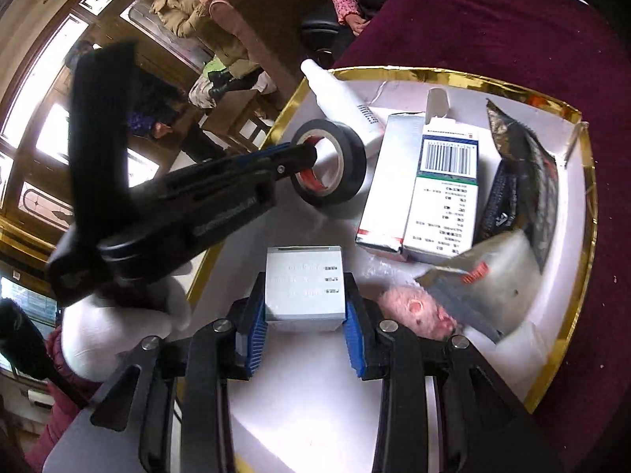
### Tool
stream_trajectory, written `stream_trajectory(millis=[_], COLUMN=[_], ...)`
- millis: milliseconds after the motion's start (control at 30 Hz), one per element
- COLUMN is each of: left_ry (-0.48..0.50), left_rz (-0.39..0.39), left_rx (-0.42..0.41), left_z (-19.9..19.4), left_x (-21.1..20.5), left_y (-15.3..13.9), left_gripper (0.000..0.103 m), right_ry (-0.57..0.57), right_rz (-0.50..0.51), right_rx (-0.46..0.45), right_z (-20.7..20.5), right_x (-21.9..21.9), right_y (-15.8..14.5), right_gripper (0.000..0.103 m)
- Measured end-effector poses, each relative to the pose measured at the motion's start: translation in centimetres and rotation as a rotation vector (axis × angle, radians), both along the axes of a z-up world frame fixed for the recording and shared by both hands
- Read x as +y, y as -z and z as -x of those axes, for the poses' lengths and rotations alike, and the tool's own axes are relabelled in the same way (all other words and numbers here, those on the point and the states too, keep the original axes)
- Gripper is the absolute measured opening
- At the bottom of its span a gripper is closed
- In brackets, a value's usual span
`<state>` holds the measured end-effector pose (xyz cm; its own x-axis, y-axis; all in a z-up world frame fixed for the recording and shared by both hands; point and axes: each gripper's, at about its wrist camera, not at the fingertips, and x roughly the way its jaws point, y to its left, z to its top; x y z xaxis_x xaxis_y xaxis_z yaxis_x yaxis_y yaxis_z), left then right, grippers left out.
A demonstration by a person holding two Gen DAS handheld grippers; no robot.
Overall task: Organize objects
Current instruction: 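Carry the tape roll with the left gripper while the right carries the white box to the tray, then open both grippers to drop the tape roll and white box in the tray, then move both grippers back over the markers on the tablecloth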
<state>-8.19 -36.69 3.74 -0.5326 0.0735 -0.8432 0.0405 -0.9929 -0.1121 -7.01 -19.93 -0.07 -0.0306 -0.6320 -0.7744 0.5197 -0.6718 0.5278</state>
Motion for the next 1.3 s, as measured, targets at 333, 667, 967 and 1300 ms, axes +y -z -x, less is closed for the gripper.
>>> stream_trajectory(millis=[333,667,967,1300], left_ry=[0.011,-0.012,0.082,0.313], left_rz=[-0.052,-0.109,-0.379,-0.735], left_rx=[0.074,0.171,0.294,0.245], left_z=[-1.4,-3.9,-6.2,-7.3], left_x=[-0.7,-1.2,2.4,11.9], left_y=[-3.5,-7.0,-9.9,-8.0], left_gripper=[0.03,0.05,0.101,0.102], right_ry=[0.023,0.074,0.207,0.603], right_rz=[-0.063,0.024,0.093,-0.057], right_rx=[0.055,0.143,0.224,0.243], right_z=[0.7,0.0,-2.7,-1.6], right_x=[-1.1,1.8,10.2,31.4], right_y=[0.5,-3.7,-6.6,-5.4], right_gripper=[0.036,0.041,0.052,0.059])
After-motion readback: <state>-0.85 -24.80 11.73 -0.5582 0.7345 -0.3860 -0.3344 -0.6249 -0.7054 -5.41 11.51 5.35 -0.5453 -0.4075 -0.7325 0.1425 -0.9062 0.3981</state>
